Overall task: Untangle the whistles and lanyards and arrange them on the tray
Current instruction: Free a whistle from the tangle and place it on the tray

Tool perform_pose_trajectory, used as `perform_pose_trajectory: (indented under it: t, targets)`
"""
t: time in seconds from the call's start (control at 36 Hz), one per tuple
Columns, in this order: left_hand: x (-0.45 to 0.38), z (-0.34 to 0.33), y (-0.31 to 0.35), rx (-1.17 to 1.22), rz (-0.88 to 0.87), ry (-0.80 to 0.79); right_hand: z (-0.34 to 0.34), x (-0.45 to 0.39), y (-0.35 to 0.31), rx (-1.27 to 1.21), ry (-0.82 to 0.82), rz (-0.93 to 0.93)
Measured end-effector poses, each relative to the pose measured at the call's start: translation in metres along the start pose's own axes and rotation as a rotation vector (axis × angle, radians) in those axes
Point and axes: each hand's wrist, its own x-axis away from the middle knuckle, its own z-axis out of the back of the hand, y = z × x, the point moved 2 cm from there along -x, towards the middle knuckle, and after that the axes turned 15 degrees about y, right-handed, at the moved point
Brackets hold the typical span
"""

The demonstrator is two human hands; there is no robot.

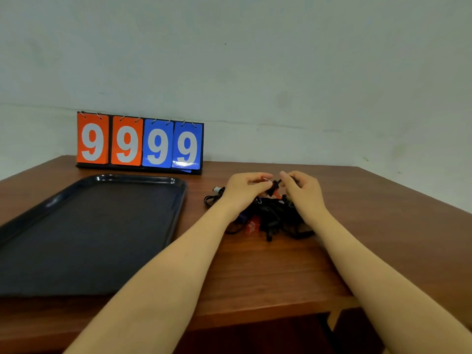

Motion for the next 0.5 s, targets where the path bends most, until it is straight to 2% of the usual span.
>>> perform_pose_trajectory:
  t: [0.25,0.33,0.5]
  targets:
    - [0.004,0.006,-0.005,0.214,0.159,-0.068,-0.003,0.004,0.005,-0.042,0.012,-0.125]
    - [0.005,0.006,-0.003,0.309,0.193,-0.092,-0.002,0.006,0.005,-0.026,-0.024,-0.119]
    - [0.009,0.003,0.01,0.644,0.278,-0.054,-0.002,0.005,0.01,0.081,-0.016,-0.04]
